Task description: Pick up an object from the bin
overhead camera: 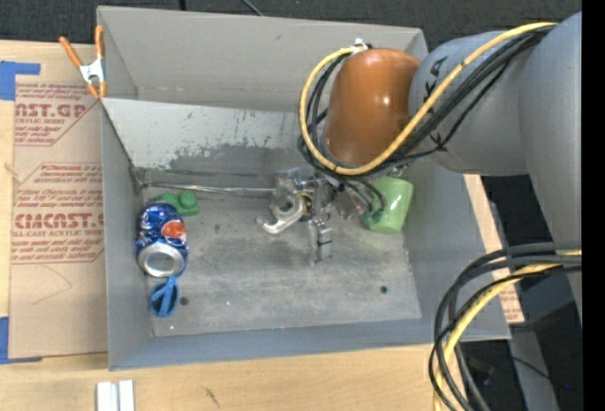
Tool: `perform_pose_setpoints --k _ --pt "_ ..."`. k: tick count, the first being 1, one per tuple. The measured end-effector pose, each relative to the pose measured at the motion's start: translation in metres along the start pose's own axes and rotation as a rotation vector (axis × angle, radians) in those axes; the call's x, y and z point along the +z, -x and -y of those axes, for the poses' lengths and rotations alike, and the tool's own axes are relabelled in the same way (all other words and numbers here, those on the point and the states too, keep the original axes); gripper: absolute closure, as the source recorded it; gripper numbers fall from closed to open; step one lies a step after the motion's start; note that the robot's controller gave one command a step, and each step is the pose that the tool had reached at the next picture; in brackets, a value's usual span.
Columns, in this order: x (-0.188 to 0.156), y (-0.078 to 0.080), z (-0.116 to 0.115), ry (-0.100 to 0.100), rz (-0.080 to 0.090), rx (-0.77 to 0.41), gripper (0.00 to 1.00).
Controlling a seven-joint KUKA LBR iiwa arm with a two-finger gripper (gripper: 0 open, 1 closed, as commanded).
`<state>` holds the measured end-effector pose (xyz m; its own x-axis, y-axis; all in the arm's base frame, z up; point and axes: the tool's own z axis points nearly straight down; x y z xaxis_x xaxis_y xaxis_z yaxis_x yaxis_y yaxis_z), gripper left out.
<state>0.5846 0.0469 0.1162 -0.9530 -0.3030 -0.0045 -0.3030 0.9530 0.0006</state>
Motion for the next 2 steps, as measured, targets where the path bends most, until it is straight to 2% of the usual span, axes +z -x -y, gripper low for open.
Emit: perform_pose_setpoints --k 1,2 --pt "0.0310 0.0041 -0.0006 0.001 0.002 0.285 0.00" --pt "0.0288 0.0051 0.0005 -0.001 0.004 0.285 1.00"
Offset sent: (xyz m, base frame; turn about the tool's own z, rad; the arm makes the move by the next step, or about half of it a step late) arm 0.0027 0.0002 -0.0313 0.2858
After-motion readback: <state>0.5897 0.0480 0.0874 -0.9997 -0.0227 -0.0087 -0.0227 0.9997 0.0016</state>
